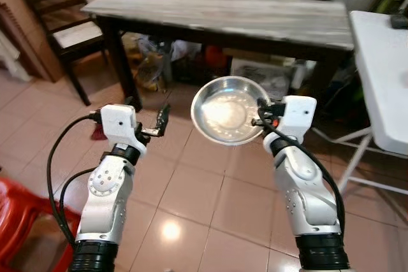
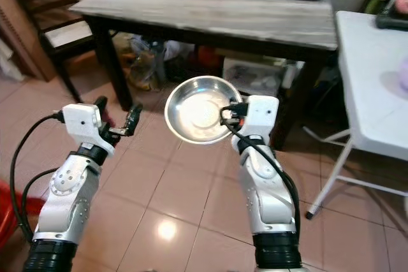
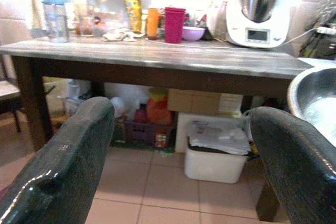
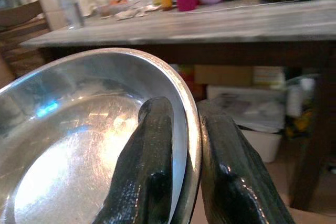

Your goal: Setting the table

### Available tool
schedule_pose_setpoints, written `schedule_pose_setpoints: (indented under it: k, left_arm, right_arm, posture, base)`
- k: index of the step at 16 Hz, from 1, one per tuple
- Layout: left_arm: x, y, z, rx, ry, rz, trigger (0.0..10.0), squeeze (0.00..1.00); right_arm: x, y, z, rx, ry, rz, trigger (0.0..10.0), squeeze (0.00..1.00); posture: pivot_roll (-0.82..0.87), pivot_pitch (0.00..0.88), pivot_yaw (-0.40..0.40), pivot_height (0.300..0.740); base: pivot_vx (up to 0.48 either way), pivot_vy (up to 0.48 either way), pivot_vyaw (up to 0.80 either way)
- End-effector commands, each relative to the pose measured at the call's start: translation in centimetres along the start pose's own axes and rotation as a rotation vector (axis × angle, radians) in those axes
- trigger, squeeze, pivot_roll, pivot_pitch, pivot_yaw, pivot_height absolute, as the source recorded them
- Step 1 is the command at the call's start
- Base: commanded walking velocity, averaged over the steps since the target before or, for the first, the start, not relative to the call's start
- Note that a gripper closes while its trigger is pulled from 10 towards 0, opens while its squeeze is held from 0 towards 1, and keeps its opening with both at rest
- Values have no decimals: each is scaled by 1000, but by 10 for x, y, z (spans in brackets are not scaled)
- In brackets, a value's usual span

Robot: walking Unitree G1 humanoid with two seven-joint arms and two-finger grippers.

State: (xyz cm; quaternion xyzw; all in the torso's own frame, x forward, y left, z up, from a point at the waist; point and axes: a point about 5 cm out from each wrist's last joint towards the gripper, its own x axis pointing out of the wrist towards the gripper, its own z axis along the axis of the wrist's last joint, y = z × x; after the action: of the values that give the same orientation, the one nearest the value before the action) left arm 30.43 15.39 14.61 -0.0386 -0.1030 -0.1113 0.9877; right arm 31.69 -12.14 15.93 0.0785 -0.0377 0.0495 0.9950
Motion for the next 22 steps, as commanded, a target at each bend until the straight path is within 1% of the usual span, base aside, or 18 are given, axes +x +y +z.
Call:
schedule_pose_setpoints:
  k: [1,10,22]
  left_arm:
    - [2,-2,4,-3,-18,-23,10000,0]
    - [3,-7,5,-14,-25,-48,10000,0]
    - [1,-14,3,-22,-20,-81,10000,0]
  right_arm:
    - [2,0,5,7,-24,-5,10000,0]
    - [2,3,7,-10,-41,11,10000,0]
    - [2,-3,7,-14,-48,-27,10000,0]
  posture:
    - [-169,94,35,740]
    - [-166,87,33,740]
    - [-173,97,39,740]
  base:
    - [398,0,0]
    - [480,0,0]
    - [480,0,0]
